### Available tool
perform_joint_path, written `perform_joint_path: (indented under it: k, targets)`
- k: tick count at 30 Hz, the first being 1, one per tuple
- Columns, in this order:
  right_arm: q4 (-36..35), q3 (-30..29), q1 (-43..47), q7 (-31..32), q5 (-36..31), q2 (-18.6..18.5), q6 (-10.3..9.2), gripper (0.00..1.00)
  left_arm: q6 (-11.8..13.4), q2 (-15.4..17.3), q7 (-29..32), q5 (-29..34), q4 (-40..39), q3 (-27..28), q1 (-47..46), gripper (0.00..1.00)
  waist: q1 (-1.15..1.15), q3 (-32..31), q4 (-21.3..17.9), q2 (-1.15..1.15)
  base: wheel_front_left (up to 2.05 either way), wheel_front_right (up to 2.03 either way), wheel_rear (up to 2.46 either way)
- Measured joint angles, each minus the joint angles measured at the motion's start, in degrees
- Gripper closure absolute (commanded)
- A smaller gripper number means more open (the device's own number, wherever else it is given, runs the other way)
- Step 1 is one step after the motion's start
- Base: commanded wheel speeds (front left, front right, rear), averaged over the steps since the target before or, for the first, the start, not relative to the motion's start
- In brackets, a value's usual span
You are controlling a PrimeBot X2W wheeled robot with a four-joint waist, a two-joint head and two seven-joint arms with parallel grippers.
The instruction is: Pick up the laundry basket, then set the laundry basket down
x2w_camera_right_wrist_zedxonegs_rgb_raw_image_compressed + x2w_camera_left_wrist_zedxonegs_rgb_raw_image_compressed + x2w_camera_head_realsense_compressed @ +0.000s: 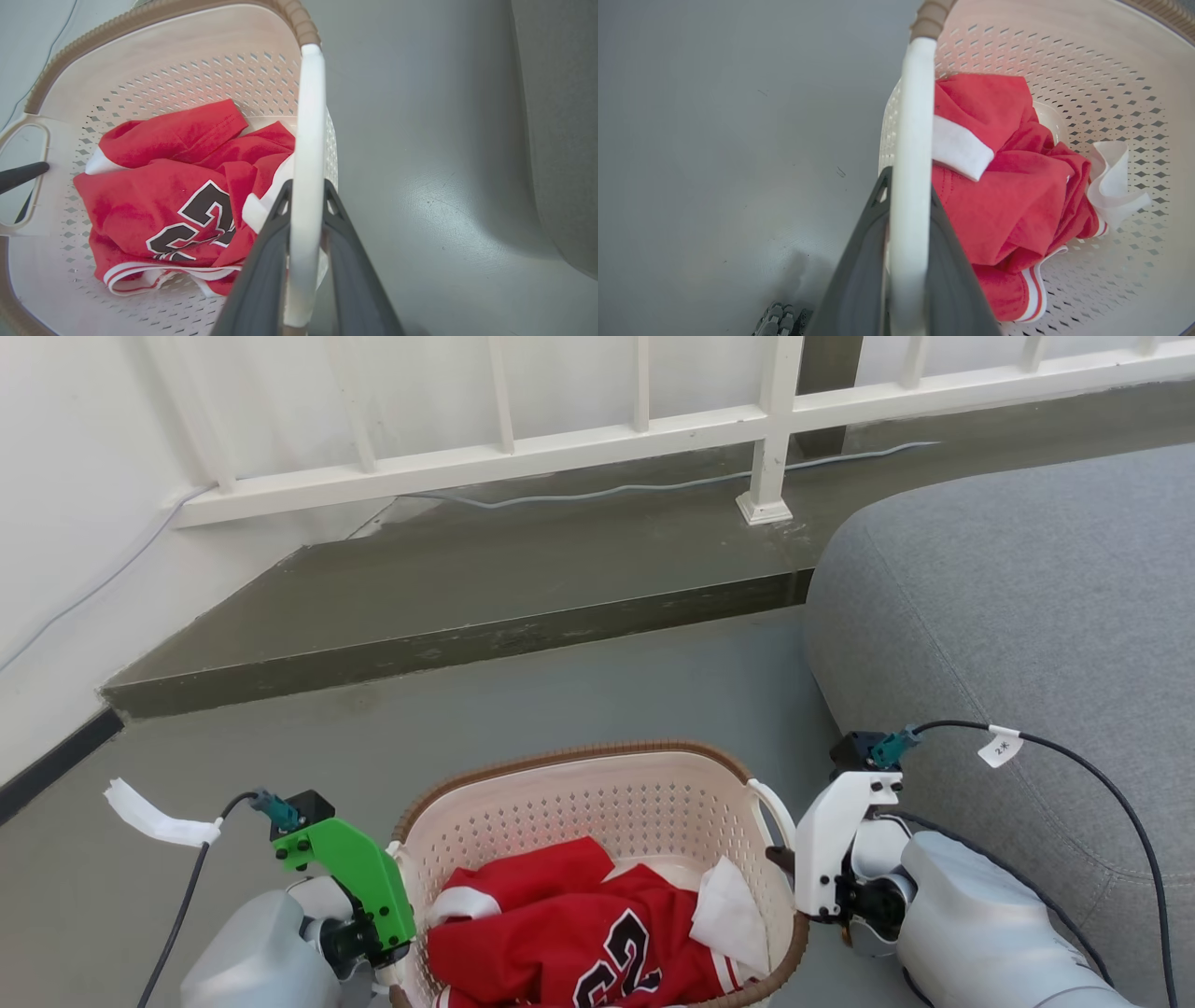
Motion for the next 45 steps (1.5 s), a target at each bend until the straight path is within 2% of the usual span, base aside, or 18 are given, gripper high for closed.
perform_joint_path:
  k: [35, 45]
  targets:
    - [0.1, 1.6, 0.0, 0.2, 2.8, 0.0, -0.01, 1.0, 0.0, 0.2, 0.2, -0.5, 0.0, -0.4, 0.2, 1.0, 0.0, 0.2, 0.2, 0.0, 0.0, 0.0, 0.0]
    - [0.2, 1.6, -0.1, -0.9, 2.9, -0.1, -0.01, 1.0, 0.0, 0.3, -1.2, -0.5, -0.6, -0.7, 0.2, 1.0, 0.0, 2.1, 0.3, 0.0, 0.0, 0.0, 0.0]
